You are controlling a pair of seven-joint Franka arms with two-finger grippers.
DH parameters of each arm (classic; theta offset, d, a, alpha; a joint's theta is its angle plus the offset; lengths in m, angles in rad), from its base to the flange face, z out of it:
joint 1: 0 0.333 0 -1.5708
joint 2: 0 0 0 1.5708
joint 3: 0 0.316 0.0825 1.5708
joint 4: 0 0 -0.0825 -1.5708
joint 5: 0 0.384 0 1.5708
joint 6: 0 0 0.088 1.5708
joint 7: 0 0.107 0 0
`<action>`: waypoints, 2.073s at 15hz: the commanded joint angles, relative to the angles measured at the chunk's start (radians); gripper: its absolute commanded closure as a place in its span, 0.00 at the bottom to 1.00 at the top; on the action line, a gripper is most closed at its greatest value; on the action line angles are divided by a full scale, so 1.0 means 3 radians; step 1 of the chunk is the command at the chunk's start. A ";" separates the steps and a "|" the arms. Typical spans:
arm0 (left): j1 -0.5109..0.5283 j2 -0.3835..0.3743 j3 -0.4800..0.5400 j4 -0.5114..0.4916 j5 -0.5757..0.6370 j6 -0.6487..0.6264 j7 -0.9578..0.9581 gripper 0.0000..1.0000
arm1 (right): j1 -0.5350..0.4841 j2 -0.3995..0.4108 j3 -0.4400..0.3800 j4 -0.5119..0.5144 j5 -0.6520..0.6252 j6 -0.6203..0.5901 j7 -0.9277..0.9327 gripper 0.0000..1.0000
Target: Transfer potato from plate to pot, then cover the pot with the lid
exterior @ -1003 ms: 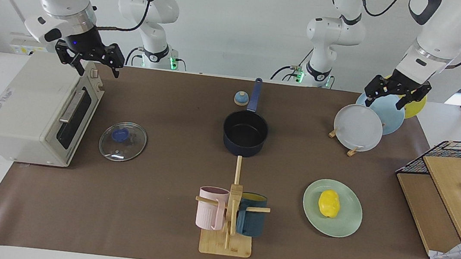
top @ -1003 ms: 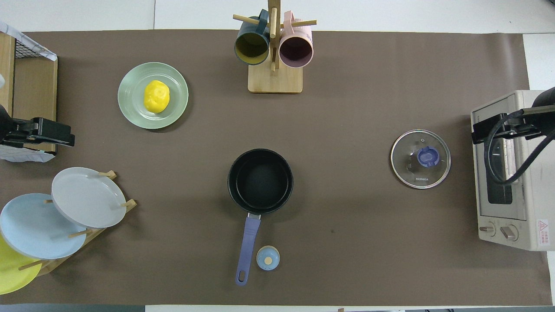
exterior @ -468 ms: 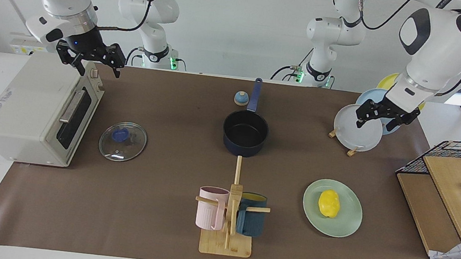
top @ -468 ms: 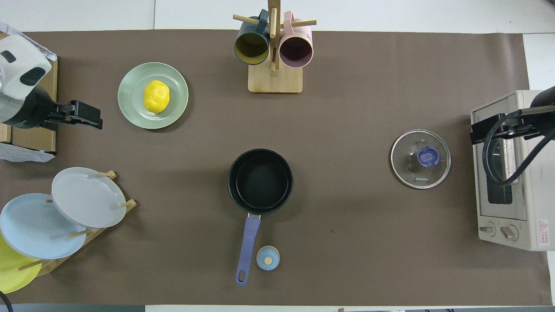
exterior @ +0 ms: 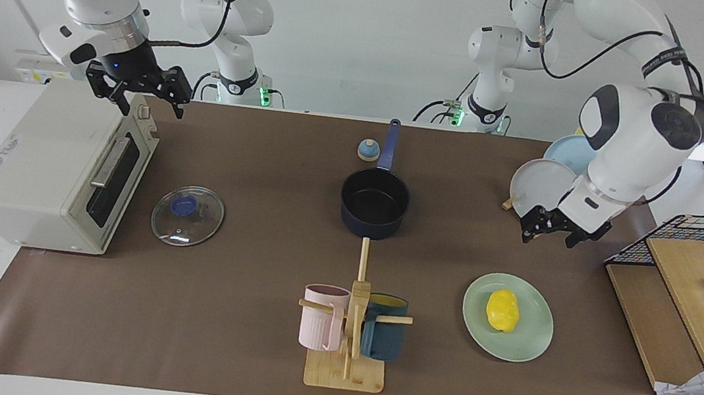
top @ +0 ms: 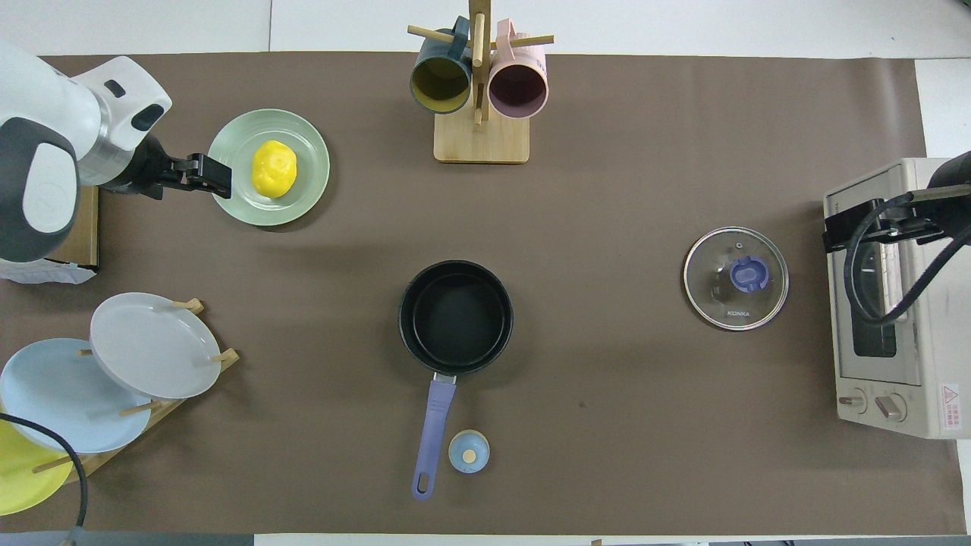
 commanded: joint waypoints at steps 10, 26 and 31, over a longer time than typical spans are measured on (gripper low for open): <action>-0.0181 0.0832 0.0031 0.0423 0.0309 0.0581 0.0024 0.00 | -0.0006 -0.0021 0.0014 -0.0026 -0.0011 0.0023 0.0050 0.00; -0.0222 0.0812 0.0042 0.0162 0.0350 0.0924 0.0039 0.24 | 0.0080 -0.0026 0.0019 -0.0088 -0.0001 0.0166 0.0035 0.00; -0.0207 0.0761 0.0052 0.0284 0.0314 0.0634 -0.0007 1.00 | 0.0091 0.0061 0.0019 -0.0083 -0.0006 0.0222 0.0025 0.00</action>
